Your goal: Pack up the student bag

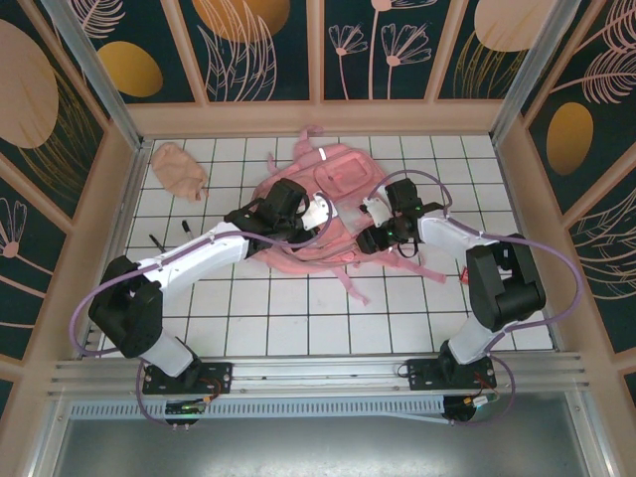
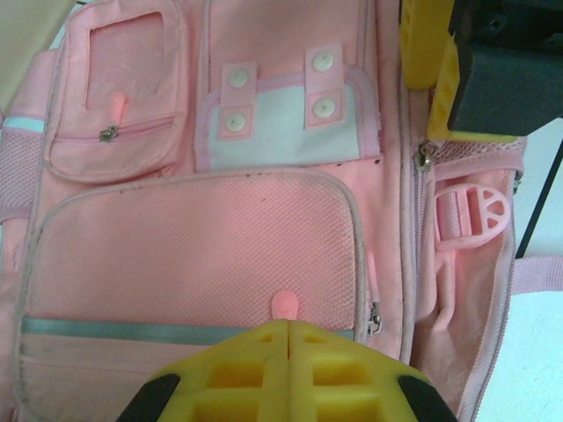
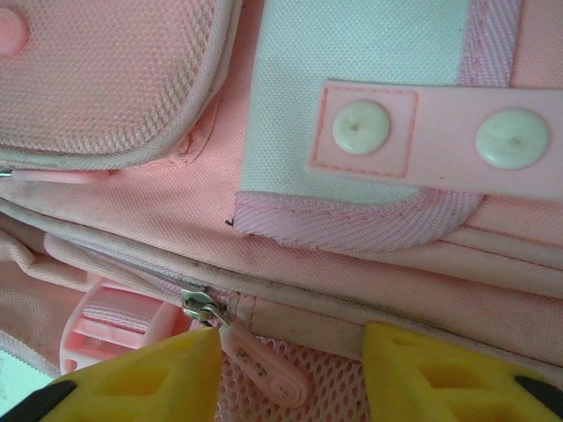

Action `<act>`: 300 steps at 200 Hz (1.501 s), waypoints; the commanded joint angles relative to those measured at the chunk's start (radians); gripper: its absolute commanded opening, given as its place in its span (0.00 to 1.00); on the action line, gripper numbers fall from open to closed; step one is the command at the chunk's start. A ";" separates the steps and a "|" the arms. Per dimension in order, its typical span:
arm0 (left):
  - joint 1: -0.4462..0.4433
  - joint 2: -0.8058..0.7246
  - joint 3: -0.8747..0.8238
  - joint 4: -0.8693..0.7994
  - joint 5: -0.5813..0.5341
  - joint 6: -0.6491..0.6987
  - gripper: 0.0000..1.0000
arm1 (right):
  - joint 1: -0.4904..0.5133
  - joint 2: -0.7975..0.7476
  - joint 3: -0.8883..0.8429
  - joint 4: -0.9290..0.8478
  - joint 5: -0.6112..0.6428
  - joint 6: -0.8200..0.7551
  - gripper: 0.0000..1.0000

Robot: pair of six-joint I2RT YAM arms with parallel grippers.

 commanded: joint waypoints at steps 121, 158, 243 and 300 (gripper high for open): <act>0.016 0.174 -0.044 -0.021 -0.104 0.252 0.60 | 0.009 0.012 -0.033 -0.044 -0.034 -0.048 0.52; 0.016 0.269 0.017 0.016 -0.194 0.216 0.58 | 0.013 0.015 -0.039 -0.048 -0.044 -0.063 0.60; 0.053 0.116 0.090 0.018 0.068 0.135 0.00 | 0.023 0.028 -0.006 -0.024 -0.072 -0.075 0.19; 0.065 0.166 0.167 -0.031 0.128 0.005 0.00 | 0.042 -0.092 -0.025 0.040 -0.296 -0.071 0.00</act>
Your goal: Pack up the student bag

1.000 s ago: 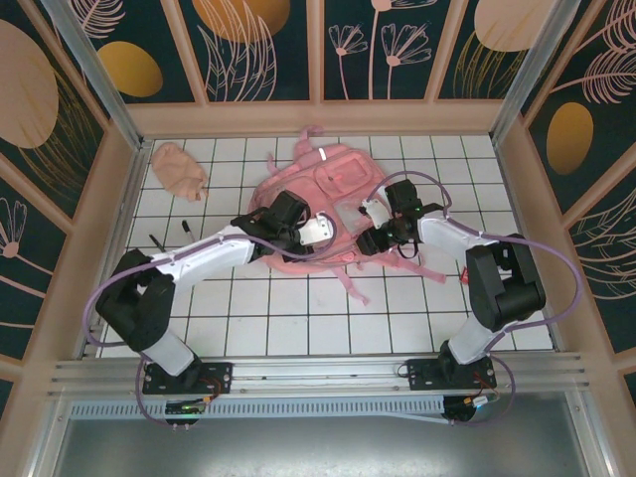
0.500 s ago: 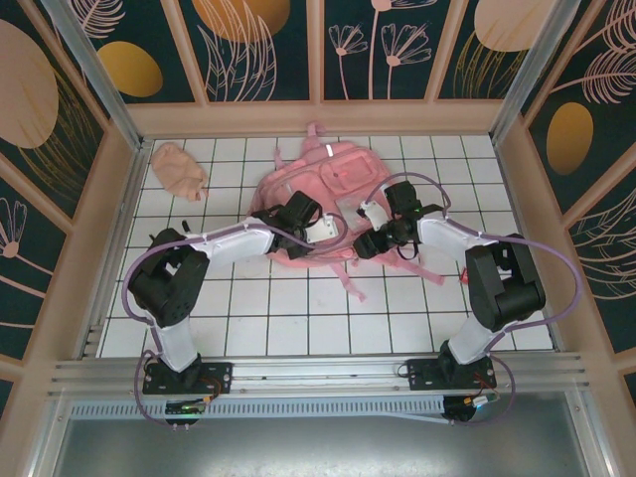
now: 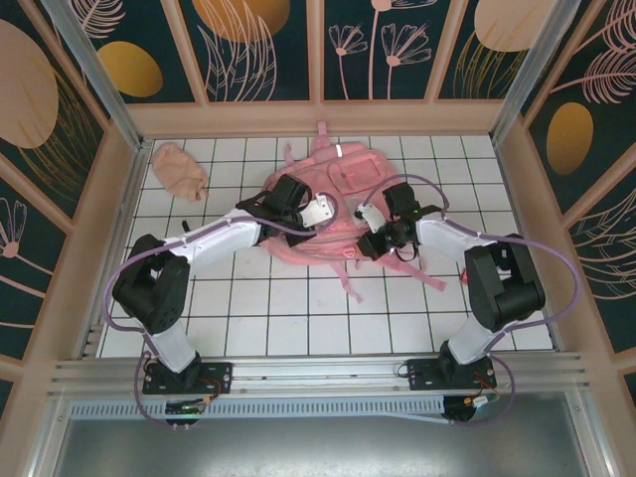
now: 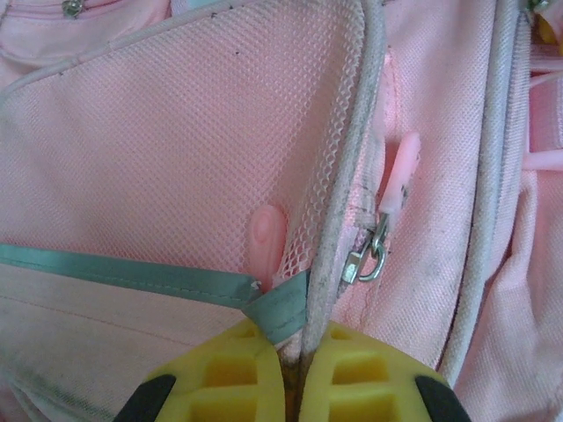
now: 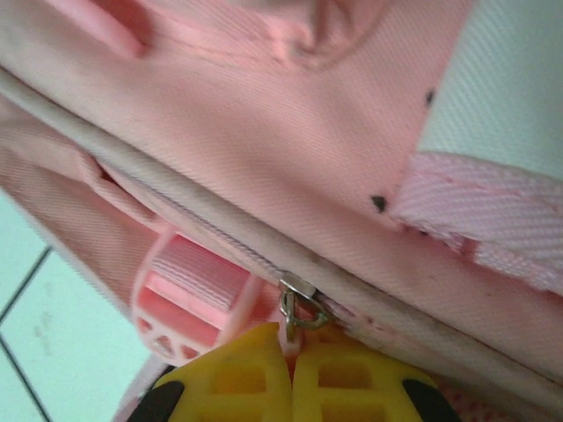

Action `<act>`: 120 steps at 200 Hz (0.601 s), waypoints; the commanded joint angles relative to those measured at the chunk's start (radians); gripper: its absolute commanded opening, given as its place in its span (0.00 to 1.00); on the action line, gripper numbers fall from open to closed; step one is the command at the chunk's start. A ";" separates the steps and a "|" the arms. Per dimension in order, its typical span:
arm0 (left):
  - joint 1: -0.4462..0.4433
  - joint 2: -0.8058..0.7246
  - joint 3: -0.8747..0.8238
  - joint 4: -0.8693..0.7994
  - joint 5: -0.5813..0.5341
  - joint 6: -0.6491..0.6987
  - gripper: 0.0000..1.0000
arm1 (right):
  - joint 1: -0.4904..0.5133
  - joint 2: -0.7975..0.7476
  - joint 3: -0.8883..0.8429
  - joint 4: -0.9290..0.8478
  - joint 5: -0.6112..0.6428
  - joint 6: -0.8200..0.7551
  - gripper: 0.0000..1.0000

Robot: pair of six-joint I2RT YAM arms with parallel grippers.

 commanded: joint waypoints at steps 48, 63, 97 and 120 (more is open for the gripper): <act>0.010 0.093 0.207 0.000 0.368 -0.312 0.00 | 0.117 -0.025 -0.010 0.038 -0.315 -0.012 0.00; 0.009 0.093 0.202 0.010 0.390 -0.340 0.00 | 0.134 -0.002 0.022 0.026 -0.372 0.000 0.00; 0.009 0.094 0.179 0.020 0.405 -0.387 0.00 | 0.196 0.016 0.013 0.237 -0.463 0.190 0.02; 0.009 0.087 0.138 0.078 0.436 -0.441 0.00 | 0.243 0.011 -0.052 0.492 -0.373 0.348 0.13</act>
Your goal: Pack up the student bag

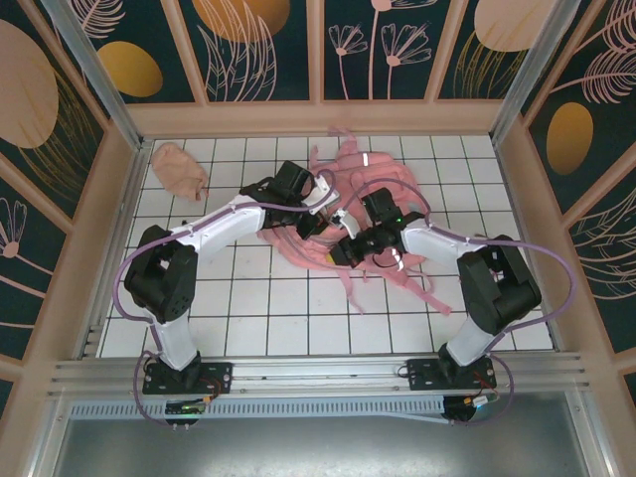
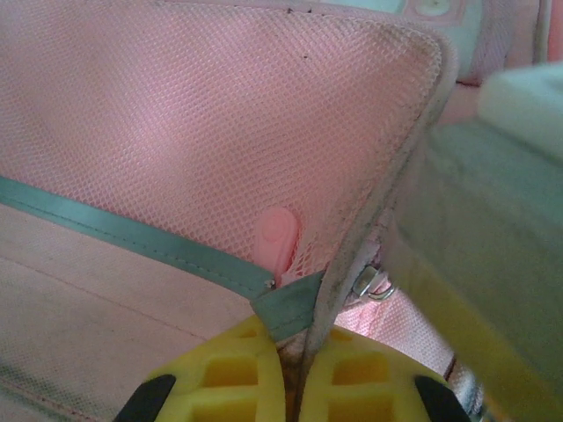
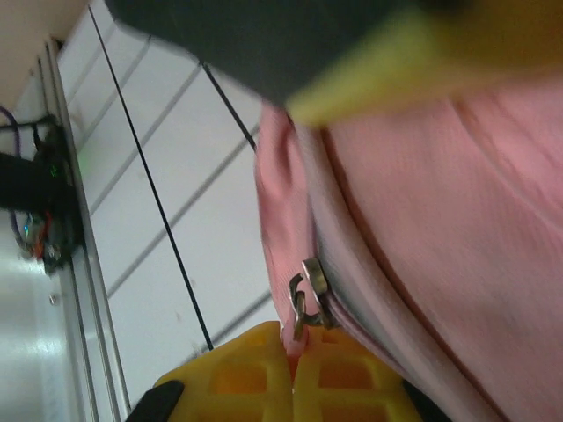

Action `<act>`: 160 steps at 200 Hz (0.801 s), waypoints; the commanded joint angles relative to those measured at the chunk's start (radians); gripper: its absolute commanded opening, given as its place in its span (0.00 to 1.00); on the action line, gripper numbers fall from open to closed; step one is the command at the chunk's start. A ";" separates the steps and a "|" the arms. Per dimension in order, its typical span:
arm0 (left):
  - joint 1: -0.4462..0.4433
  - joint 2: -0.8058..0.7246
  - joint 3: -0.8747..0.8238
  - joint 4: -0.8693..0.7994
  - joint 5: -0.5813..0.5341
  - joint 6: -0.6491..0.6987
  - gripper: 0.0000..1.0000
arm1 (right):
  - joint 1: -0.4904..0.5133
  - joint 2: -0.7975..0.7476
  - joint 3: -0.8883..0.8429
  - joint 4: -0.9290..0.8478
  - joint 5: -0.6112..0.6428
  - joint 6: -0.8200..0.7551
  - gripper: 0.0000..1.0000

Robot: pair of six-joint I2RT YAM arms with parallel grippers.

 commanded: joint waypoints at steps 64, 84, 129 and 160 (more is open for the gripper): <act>-0.012 -0.035 -0.043 0.152 0.169 -0.070 0.00 | 0.044 -0.382 -0.224 0.173 0.019 -0.361 0.45; -0.012 -0.046 -0.049 0.155 0.187 -0.060 0.00 | 0.005 -0.511 -0.295 0.161 0.097 -0.558 0.47; -0.011 -0.079 -0.086 0.178 0.240 -0.035 0.00 | -0.039 -0.563 -0.370 0.335 0.294 -0.769 0.62; -0.012 -0.089 -0.091 0.182 0.275 -0.013 0.00 | -0.052 -0.438 -0.293 0.304 0.350 -0.862 0.64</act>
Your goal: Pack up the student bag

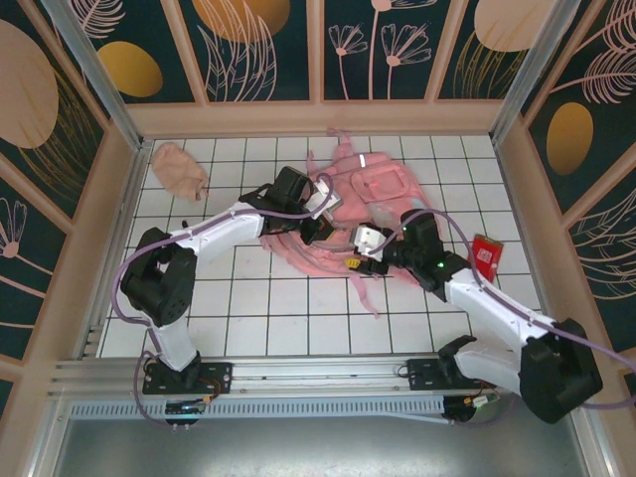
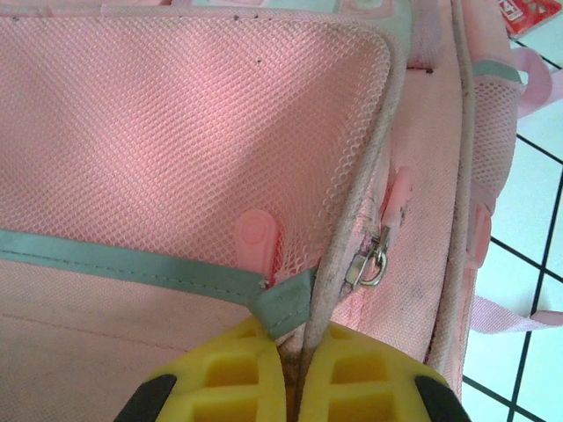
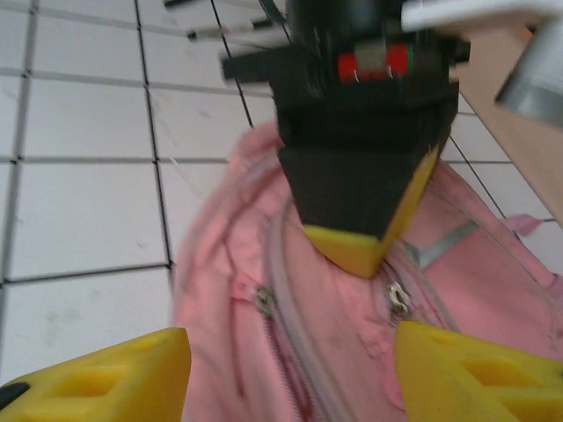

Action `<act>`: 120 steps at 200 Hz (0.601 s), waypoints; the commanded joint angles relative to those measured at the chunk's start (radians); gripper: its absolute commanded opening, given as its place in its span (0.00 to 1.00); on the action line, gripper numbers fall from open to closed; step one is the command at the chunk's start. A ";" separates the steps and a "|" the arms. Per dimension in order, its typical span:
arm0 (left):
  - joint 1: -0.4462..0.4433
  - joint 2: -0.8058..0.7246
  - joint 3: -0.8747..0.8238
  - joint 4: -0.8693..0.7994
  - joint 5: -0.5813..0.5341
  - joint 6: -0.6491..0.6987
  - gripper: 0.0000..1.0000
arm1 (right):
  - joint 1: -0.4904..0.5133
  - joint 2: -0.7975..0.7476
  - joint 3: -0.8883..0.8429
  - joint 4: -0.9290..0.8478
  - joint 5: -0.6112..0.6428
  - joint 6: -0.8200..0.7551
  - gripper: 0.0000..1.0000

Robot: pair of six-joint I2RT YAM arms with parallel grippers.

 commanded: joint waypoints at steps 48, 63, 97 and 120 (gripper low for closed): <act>-0.005 -0.056 -0.011 0.073 0.202 0.096 0.00 | -0.012 0.232 0.158 -0.026 0.088 -0.186 0.63; -0.005 -0.056 -0.010 0.076 0.227 0.099 0.00 | -0.001 0.236 0.152 0.013 0.098 -0.199 0.58; 0.005 -0.078 -0.035 0.130 0.294 0.042 0.01 | 0.012 0.215 0.092 0.148 0.158 -0.235 0.10; 0.024 -0.155 -0.093 0.167 0.267 -0.017 0.33 | 0.011 0.192 0.057 0.231 0.160 -0.220 0.00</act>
